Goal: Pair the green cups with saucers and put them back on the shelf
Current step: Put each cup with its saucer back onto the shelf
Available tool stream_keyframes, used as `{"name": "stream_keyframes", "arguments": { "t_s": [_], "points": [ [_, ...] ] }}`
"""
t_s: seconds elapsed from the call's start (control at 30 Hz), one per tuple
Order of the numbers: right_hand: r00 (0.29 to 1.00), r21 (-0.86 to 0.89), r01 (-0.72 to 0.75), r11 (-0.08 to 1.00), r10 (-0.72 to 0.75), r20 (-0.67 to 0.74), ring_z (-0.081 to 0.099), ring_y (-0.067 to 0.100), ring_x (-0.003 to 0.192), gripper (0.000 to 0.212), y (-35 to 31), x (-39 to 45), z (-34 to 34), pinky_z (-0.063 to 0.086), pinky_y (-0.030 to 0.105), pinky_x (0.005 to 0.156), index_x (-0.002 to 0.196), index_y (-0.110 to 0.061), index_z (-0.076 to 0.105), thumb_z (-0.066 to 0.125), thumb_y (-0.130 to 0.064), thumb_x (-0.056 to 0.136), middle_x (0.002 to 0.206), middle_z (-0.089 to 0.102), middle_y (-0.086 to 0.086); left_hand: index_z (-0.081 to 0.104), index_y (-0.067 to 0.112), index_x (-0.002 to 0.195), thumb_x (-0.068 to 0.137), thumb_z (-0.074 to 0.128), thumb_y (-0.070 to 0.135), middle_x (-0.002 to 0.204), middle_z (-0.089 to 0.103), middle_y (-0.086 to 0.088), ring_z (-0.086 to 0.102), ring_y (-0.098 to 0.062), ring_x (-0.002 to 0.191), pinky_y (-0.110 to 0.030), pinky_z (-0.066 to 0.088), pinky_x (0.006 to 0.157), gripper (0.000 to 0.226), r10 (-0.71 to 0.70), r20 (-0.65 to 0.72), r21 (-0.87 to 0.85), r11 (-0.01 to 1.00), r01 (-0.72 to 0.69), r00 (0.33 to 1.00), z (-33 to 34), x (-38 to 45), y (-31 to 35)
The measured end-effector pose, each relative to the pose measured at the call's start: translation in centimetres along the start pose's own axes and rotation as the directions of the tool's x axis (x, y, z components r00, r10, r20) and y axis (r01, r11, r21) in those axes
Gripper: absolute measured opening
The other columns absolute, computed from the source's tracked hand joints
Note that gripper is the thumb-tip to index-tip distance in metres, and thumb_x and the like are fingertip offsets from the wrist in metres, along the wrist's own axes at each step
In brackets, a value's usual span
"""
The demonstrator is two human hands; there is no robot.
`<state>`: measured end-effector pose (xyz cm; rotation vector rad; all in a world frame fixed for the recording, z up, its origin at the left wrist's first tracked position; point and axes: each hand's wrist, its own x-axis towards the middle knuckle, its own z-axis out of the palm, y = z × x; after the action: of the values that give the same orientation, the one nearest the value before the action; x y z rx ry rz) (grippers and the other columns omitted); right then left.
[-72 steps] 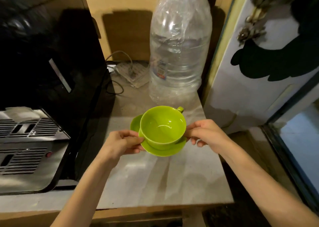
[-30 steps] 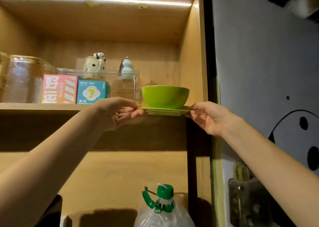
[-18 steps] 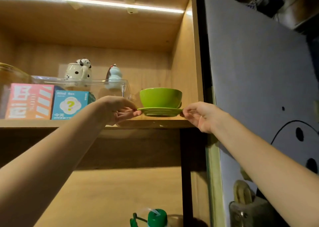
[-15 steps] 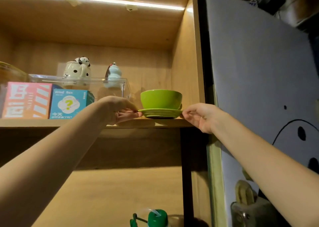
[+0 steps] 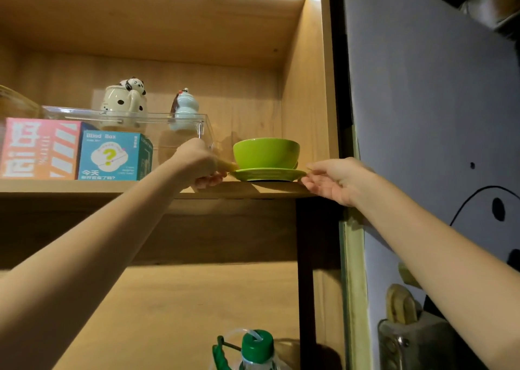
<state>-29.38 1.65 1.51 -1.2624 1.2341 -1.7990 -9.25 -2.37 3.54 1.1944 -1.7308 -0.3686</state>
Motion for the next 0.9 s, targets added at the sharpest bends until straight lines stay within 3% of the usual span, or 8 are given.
{"name": "stream_keyframes", "arguments": {
  "t_s": [0.1,0.2,0.27,0.37,0.53,0.67,0.77,0.9],
  "points": [
    [0.953,-0.254,0.251,0.934,-0.285,-0.107,0.063,0.016,0.06,0.023,0.7,-0.6,-0.8,0.054,0.021,0.043,0.105,0.001,0.062,0.055,-0.014,0.09,0.079,0.066,0.012,0.065,-0.001,0.069,0.083,0.058,0.041,0.06,0.063,-0.009,0.054,-0.016,0.046,-0.025,0.048,0.046,0.044,0.293,-0.22,0.209,0.946,-0.248,0.93,0.5,-0.3,-1.2],
    [0.811,-0.569,0.497,0.655,-0.584,0.037,0.062,0.023,0.09,0.032,2.7,-2.2,-0.5,0.053,0.036,0.076,0.112,-0.007,0.063,0.042,-0.025,0.095,0.101,0.067,0.014,0.068,-0.003,0.068,0.079,0.046,0.059,0.05,0.052,-0.008,0.046,-0.02,0.046,-0.032,0.042,0.053,0.067,0.46,-0.222,0.33,0.865,-0.377,0.86,1.9,-1.6,-2.1],
    [0.796,-0.637,0.525,0.564,-0.591,0.133,0.051,0.019,0.111,0.037,4.1,-2.5,-0.2,0.04,0.029,0.088,0.126,-0.014,0.055,0.037,-0.029,0.097,0.123,0.056,0.009,0.063,-0.007,0.061,0.078,0.041,0.063,0.047,0.045,-0.008,0.044,-0.024,0.048,-0.035,0.039,0.053,0.075,0.47,-0.199,0.339,0.856,-0.39,0.86,2.9,-1.8,-2.3],
    [0.799,-0.662,0.515,0.545,-0.584,0.141,0.036,0.018,0.128,0.044,5.4,-2.1,-0.1,0.03,0.031,0.102,0.139,-0.021,0.038,0.036,-0.03,0.097,0.139,0.038,0.005,0.052,-0.005,0.053,0.081,0.044,0.059,0.047,0.04,-0.01,0.041,-0.029,0.052,-0.036,0.033,0.056,0.07,0.463,-0.204,0.349,0.858,-0.378,0.863,3.4,-1.6,-2.0],
    [0.791,-0.746,0.49,0.452,-0.591,0.161,0.019,0.018,0.138,0.045,5.9,-1.9,-0.4,0.017,0.036,0.113,0.142,-0.027,0.03,0.033,-0.03,0.097,0.15,0.027,0.001,0.056,-0.005,0.06,0.083,0.038,0.059,0.05,0.041,-0.008,0.053,-0.039,0.068,-0.045,0.042,0.077,0.07,0.447,-0.15,0.363,0.854,-0.372,0.882,3.9,-0.3,-2.5],
    [0.774,-0.775,0.509,0.373,-0.593,0.222,0.007,0.011,0.141,0.046,5.6,-2.1,-0.6,-0.001,0.032,0.117,0.144,-0.024,0.026,0.031,-0.027,0.098,0.154,0.025,-0.002,0.068,0.002,0.077,0.085,0.028,0.061,0.066,0.061,-0.011,0.058,-0.035,0.084,-0.052,0.021,0.109,0.071,0.464,-0.175,0.452,0.821,-0.348,0.868,4.8,0.8,-3.0],
    [0.76,-0.792,0.516,0.326,-0.6,0.249,0.007,0.01,0.142,0.046,5.5,-1.9,-0.8,-0.006,0.03,0.116,0.144,-0.022,0.026,0.031,-0.026,0.098,0.153,0.028,-0.002,0.071,0.008,0.081,0.086,0.023,0.062,0.084,0.07,-0.015,0.059,-0.033,0.095,-0.05,0.014,0.112,0.072,0.493,-0.198,0.525,0.783,-0.333,0.848,5.3,1.2,-3.3],
    [0.75,-0.808,0.511,0.293,-0.612,0.252,0.009,0.01,0.143,0.048,5.7,-1.4,-0.7,-0.005,0.032,0.116,0.144,-0.02,0.027,0.034,-0.025,0.097,0.152,0.031,-0.001,0.073,0.012,0.082,0.086,0.019,0.064,0.08,0.072,-0.012,0.062,-0.029,0.091,-0.048,0.014,0.112,0.075,0.523,-0.2,0.535,0.767,-0.355,0.829,5.6,1.4,-3.5]
  ]
}}
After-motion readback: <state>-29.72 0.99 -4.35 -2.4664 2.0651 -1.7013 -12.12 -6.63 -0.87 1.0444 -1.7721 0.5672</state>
